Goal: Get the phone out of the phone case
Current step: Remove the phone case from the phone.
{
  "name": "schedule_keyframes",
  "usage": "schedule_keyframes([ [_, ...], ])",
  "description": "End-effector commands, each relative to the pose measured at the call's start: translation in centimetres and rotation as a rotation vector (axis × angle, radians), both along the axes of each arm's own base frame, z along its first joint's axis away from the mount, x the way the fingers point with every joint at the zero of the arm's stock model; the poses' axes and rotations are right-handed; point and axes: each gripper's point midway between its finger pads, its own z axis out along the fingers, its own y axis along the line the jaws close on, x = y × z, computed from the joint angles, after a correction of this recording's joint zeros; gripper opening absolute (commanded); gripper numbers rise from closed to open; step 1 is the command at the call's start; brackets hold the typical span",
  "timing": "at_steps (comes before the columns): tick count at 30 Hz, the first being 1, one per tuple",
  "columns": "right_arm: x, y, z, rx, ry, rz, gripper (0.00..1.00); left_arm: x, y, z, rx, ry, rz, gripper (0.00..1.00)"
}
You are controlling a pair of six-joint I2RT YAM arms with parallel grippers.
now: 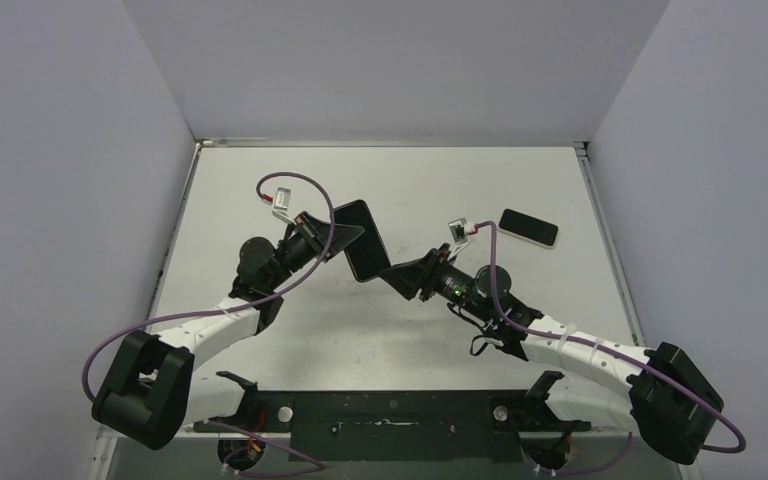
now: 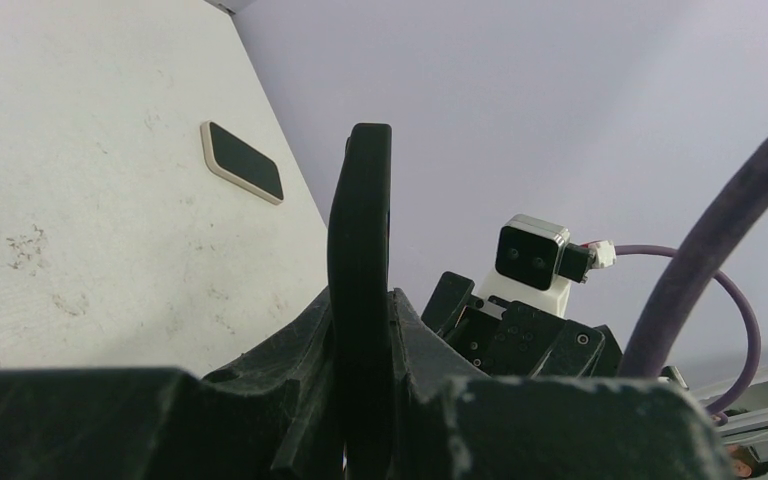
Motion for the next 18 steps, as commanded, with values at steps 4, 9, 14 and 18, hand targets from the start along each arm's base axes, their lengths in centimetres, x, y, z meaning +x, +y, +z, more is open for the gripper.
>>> schedule_keyframes([
  [4, 0.4, 0.6, 3.4, 0.061, -0.077, -0.001, 0.55, -1.8, -0.3, 5.0, -0.119, -0.133, -0.051, 0.0],
  [9, 0.4, 1.0, 3.2, 0.07, -0.08, 0.015, 0.55, -3.0, -1.1, 5.7, -0.162, -0.124, -0.087, 0.0],
  [14, 0.4, 1.3, 2.7, 0.071, -0.068, 0.034, 0.55, -3.8, -1.6, 6.1, -0.224, -0.106, -0.123, 0.0],
  [18, 0.6, 1.1, 2.3, 0.084, -0.058, 0.035, 0.54, -4.3, -1.8, 6.2, -0.272, -0.089, -0.149, 0.0],
])
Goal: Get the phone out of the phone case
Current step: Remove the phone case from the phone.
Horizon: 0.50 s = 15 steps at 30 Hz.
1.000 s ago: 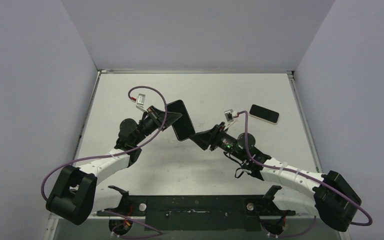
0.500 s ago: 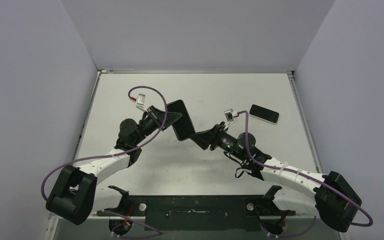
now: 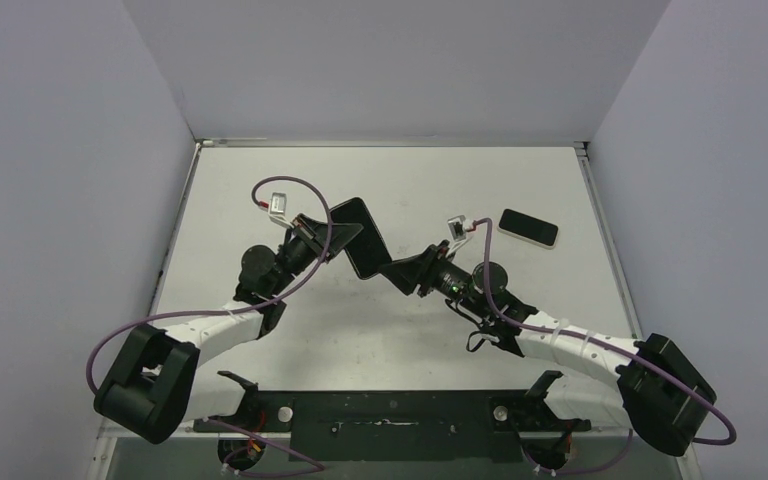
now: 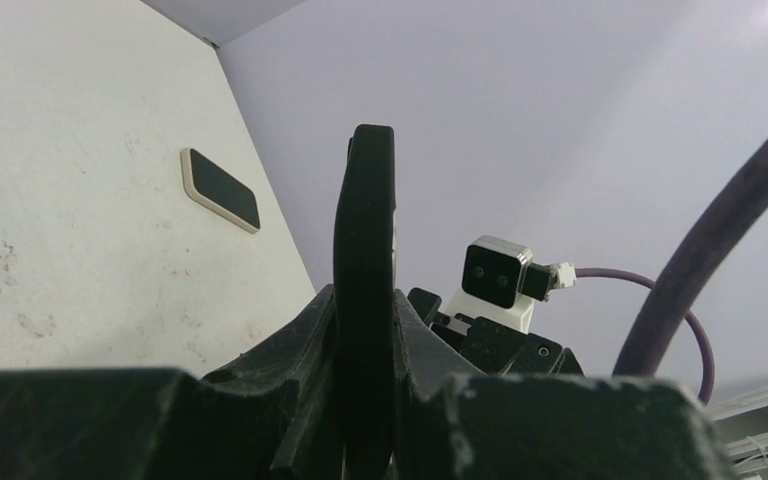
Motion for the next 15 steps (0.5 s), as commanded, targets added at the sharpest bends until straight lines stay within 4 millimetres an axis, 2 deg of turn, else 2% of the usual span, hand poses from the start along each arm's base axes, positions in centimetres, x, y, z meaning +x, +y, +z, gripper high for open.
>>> schedule_keyframes([
  [1, -0.4, 0.9, 2.9, 0.091, -0.061, 0.053, 0.54, -4.3, -1.8, 5.8, -0.192, -0.115, -0.182, 0.0],
  [6, -0.9, 0.9, 4.4, 0.125, -0.102, 0.084, 0.51, -4.5, -2.4, 5.6, -0.161, -0.123, -0.193, 0.0],
  [15, -2.2, 1.6, 7.4, 0.166, -0.184, 0.171, 0.45, -4.4, -4.1, 4.1, -0.045, -0.131, -0.193, 0.0],
])
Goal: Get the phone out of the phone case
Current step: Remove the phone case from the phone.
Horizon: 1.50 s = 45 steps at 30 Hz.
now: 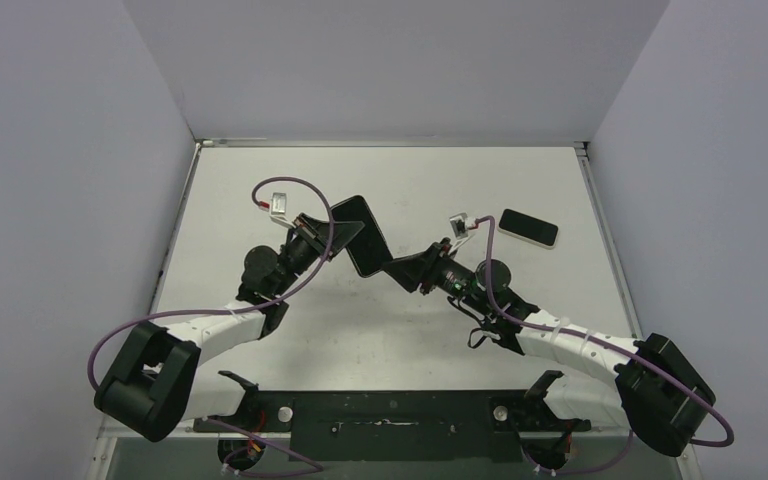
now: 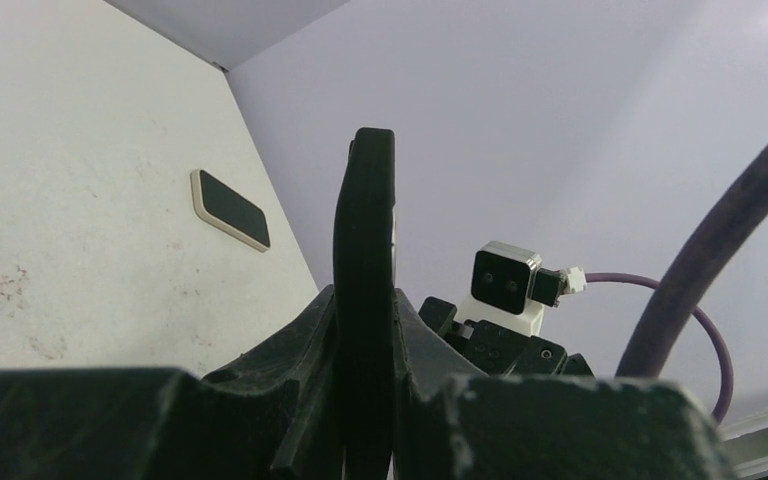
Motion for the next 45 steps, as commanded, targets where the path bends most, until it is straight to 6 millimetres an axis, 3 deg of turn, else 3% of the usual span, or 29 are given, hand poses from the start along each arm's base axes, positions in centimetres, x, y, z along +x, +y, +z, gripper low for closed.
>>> schedule_keyframes([
  [1, -2.7, 1.9, 7.1, 0.152, -0.168, 0.164, 0.45, -5.0, -4.1, 4.0, -0.03, -0.117, -0.237, 0.0],
  [17, -3.4, 1.9, 8.9, 0.244, -0.226, 0.239, 0.4, -6.1, -5.9, 3.1, -0.005, -0.132, -0.319, 0.0],
  [29, -0.9, 0.5, 10.3, 0.298, -0.253, 0.173, 0.33, -8.0, -7.2, 3.2, -0.042, -0.162, -0.343, 0.0],
  [32, -0.7, 0.7, 10.4, 0.304, -0.255, 0.181, 0.3, -8.5, -7.8, 3.2, -0.049, -0.177, -0.362, 0.0],
  [37, -0.5, 0.3, 10.4, 0.326, -0.24, 0.196, 0.13, -8.4, -7.3, 3.2, -0.043, -0.205, -0.35, 0.0],
  [40, -0.4, -0.2, 10.1, 0.327, -0.221, 0.19, 0.02, -7.7, -6.7, 3.0, 0.002, -0.229, -0.308, 0.12],
  [45, -0.5, -0.7, 9.9, 0.318, -0.203, 0.174, 0.0, -6.7, -5.6, 3.1, 0.08, -0.262, -0.247, 0.4],
])
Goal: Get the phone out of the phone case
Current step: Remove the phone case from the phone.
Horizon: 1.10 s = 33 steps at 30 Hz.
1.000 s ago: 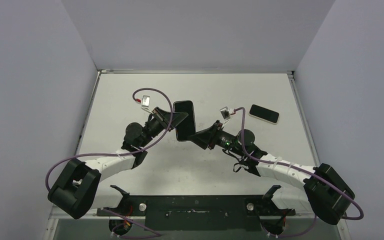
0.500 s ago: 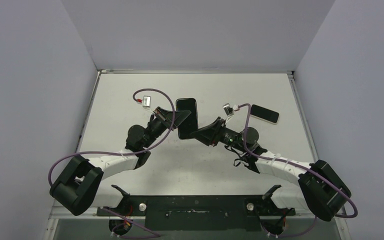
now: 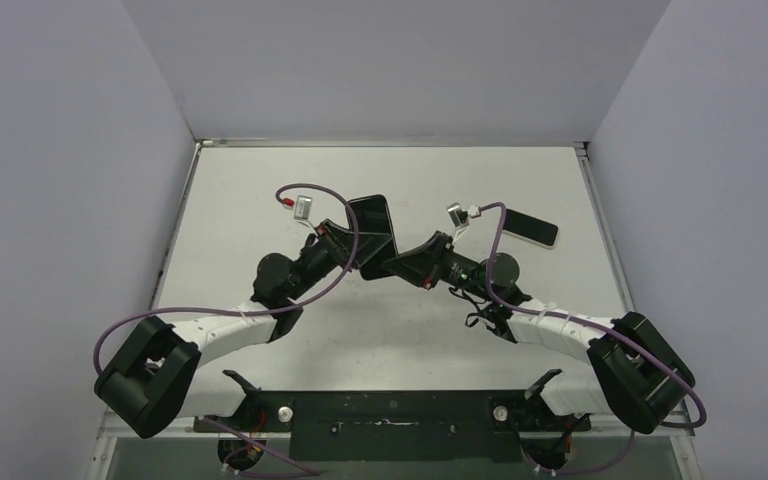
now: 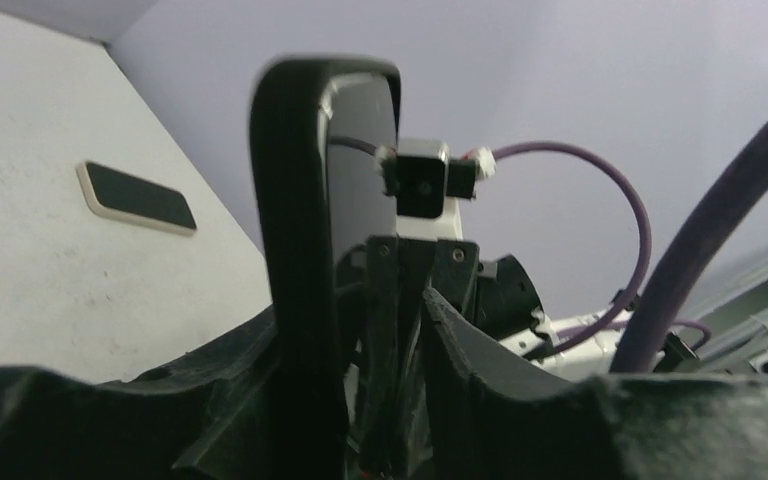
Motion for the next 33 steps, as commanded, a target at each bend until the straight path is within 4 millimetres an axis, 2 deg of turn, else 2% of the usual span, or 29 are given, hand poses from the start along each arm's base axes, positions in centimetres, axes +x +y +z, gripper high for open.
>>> schedule_keyframes([
  [1, 1.0, -1.3, 6.6, 0.147, -0.163, -0.091, 0.0, -2.9, -1.1, -0.3, 0.105, -0.073, -0.116, 0.46],
  [6, 1.4, -2.0, 6.6, 0.141, -0.138, -0.119, 0.0, -1.9, 1.2, -0.3, 0.128, -0.09, -0.05, 0.63],
  [10, 1.8, -2.5, 6.1, 0.137, -0.106, -0.133, 0.0, -1.7, 2.5, -0.3, 0.138, -0.111, -0.024, 0.69],
  [22, 1.5, -3.8, 7.3, 0.173, -0.099, -0.141, 0.0, -1.7, 4.0, -4.0, 0.287, -0.06, 0.037, 0.69],
  [29, 1.3, -3.9, 7.8, 0.184, -0.101, -0.136, 0.0, -1.9, 3.5, -5.2, 0.308, -0.035, 0.006, 0.66],
  [33, 1.1, -3.9, 7.9, 0.189, -0.1, -0.13, 0.0, -2.1, 3.2, -5.0, 0.299, -0.039, -0.01, 0.65],
])
